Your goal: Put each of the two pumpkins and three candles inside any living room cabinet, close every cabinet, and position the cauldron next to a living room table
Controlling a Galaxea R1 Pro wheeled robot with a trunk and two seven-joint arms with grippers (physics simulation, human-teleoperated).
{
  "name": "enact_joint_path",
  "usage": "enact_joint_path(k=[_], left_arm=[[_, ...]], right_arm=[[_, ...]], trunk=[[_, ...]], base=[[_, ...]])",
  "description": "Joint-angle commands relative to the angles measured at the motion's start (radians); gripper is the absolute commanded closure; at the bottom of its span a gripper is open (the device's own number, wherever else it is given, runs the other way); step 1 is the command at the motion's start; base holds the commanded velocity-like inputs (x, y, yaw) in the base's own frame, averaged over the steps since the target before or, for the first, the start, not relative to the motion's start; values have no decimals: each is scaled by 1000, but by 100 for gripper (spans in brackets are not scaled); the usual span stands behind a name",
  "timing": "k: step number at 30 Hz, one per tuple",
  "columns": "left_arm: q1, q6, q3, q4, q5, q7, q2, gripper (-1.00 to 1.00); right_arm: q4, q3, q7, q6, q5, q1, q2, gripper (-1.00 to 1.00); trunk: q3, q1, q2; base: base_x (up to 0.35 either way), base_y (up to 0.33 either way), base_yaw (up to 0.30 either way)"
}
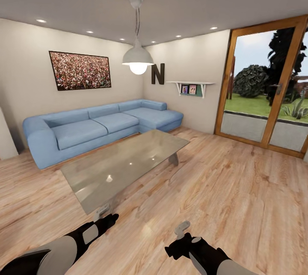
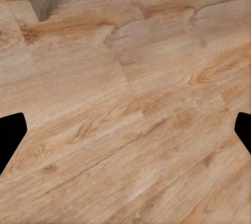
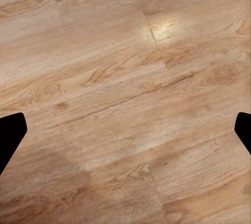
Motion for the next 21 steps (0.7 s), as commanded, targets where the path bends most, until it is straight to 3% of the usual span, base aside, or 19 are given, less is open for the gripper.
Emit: enact_joint_path(k=[1, 21], left_arm=[[-1, 3, 8, 2, 3, -5, 0, -100], [-1, 3, 8, 2, 4, -5, 0, -100]], right_arm=[[-1, 5, 1, 6, -8, -1, -1, -100], [-1, 5, 1, 6, -8, -1, -1, -100]], trunk=[[-1, 0, -1], [-1, 0, -1]], base=[[28, -16, 0], [29, -1, 0]])
